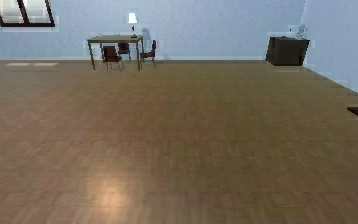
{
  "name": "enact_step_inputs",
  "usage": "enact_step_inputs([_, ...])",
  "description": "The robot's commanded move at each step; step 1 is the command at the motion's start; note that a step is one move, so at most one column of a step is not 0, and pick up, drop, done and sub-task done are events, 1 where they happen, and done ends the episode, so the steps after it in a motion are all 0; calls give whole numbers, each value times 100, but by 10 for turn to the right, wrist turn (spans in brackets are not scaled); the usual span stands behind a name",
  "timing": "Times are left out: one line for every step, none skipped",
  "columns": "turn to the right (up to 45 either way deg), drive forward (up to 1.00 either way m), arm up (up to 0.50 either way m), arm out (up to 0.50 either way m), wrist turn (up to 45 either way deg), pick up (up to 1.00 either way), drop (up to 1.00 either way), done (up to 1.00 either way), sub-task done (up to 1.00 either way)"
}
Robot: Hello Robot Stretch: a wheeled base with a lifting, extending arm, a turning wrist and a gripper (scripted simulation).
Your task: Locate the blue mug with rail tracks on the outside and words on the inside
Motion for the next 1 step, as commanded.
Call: enact_step_inputs([0, 10, 0, 0, 0, 0, 0, 0, 0])
